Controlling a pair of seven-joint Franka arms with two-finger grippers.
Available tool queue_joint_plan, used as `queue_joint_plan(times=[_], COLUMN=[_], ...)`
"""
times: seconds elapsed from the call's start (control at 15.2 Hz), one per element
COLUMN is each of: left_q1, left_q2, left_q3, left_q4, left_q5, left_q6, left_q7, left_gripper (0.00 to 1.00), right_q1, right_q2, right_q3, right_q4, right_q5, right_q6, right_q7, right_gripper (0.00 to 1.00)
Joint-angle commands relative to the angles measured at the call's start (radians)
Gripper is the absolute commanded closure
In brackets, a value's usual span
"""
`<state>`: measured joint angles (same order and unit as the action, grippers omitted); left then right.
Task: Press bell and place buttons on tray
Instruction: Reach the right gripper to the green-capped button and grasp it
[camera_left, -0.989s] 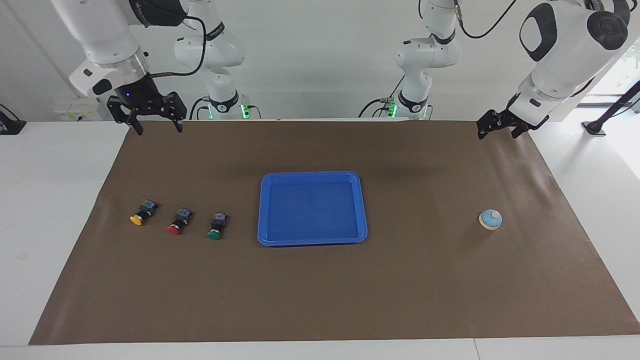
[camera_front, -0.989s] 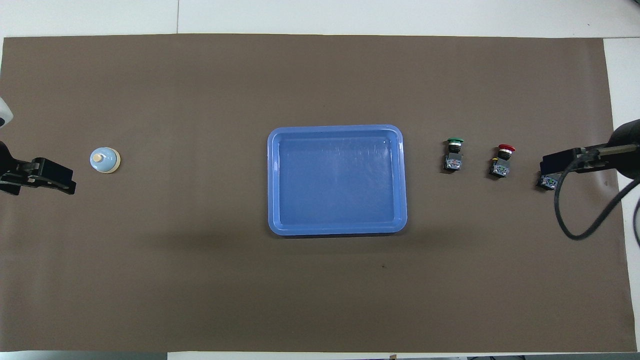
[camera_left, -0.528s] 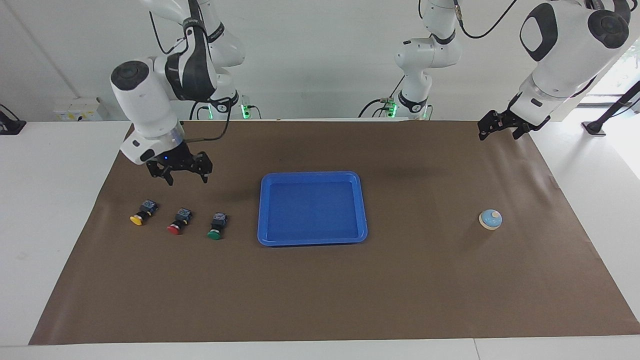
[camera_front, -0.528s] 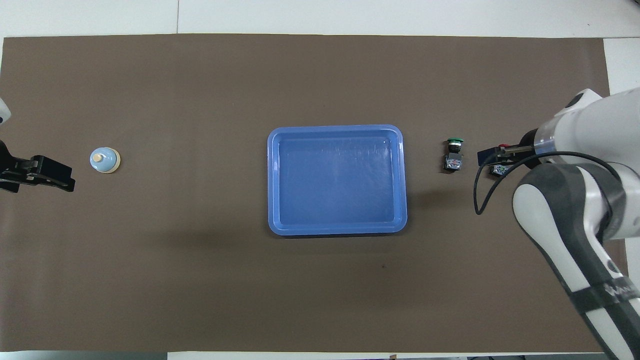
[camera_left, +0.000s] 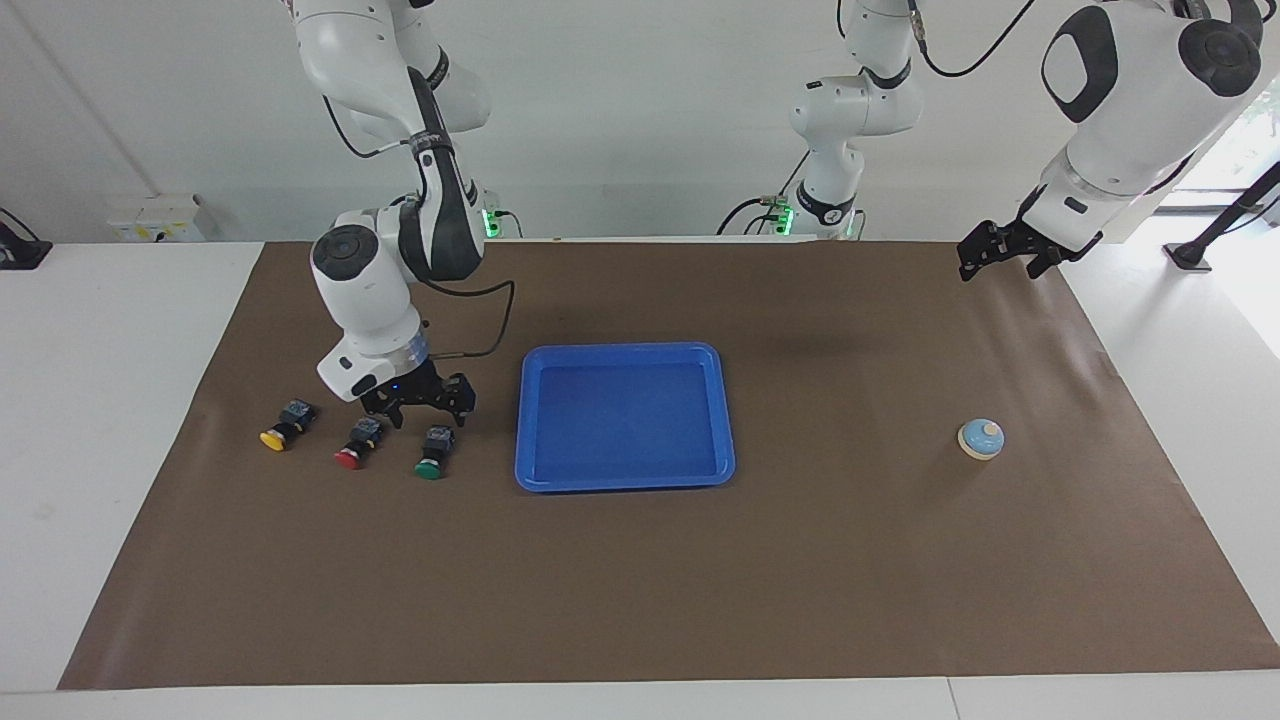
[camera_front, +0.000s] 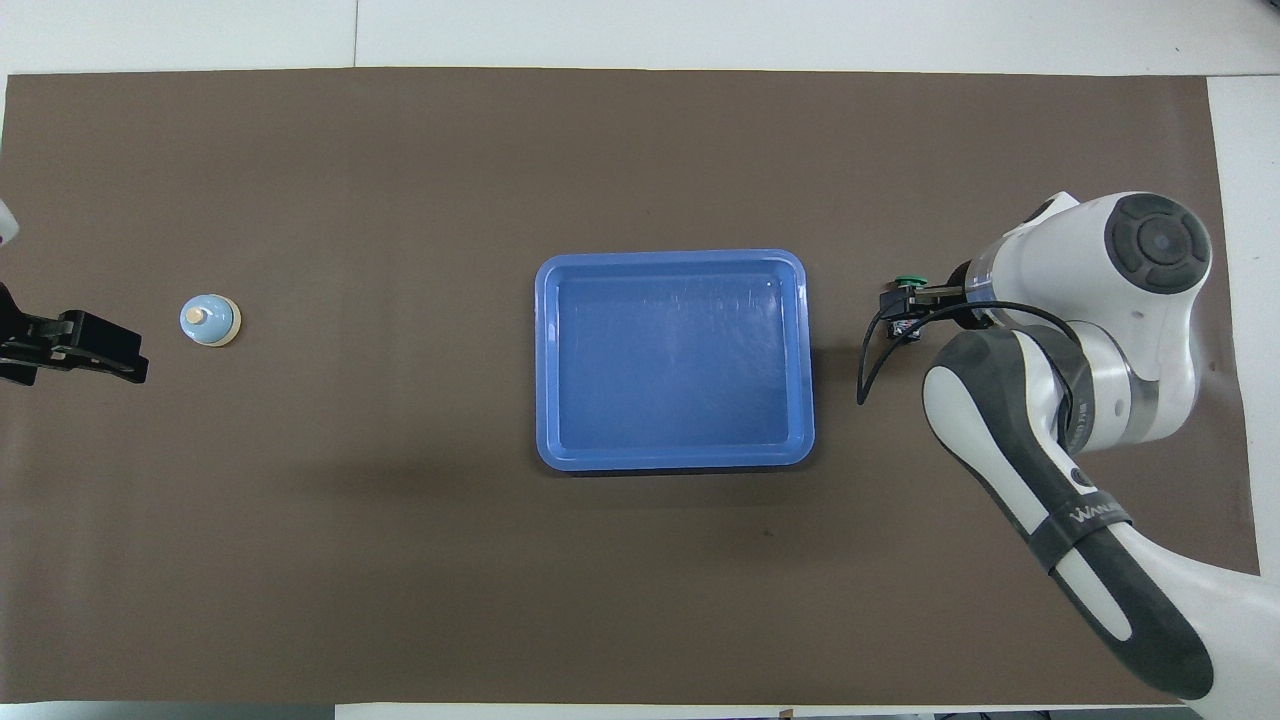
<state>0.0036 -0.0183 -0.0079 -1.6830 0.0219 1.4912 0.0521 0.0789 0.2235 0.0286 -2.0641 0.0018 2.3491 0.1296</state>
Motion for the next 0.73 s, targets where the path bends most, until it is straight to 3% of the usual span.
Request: queue_joint_plan(times=[0.0,0.2,0.26,0.4,0.46,0.53,0.66], left_q1=[-0.005,-0.005,-0.005,-0.005,-0.005,-0.005,-0.005], left_q2=[-0.022,-0.023,-0.023,-0.023,-0.023,-0.023,-0.023], left_q3=[0.006,0.006,0.006,0.006,0.006,0.006,0.006], left_q4=[-0.021,-0.021,-0.021,-0.021,-0.021,-0.021,-0.021], left_q5=[-0.003,-0.003,-0.003,-0.003,-0.003,-0.003,-0.003], left_q6=[0.015,0.014,0.014,0.014,0.014,0.014,0.014], left_q7=[-0.012,-0.012,-0.012,-0.012,-0.012,-0.012,-0.012], left_gripper=[0.0,0.0,0.0,0.0,0.0,0.0,0.0], right_q1=[-0.021,-0.021,-0.021,-0.021,-0.021,-0.021,-0.013], right_q2=[0.037,0.071,0.074,0.076,0.076,0.076,0.074], right_q3=[0.005,0.005,0.007,0.007,0.007,0.007,0.007], right_q4=[-0.008,-0.01,-0.01,-0.01,-0.01,-0.011,-0.01], right_q5=[0.007,0.007,0.007,0.007,0.007,0.007,0.007], right_q6=[0.032,0.07,0.078,0.076,0.076,0.072,0.061], right_q7=[-0.001,0.001,0.001,0.004,0.001,-0.001,0.002], right_gripper=[0.0,0.0,0.06,0.42,0.67,1.0,1.0])
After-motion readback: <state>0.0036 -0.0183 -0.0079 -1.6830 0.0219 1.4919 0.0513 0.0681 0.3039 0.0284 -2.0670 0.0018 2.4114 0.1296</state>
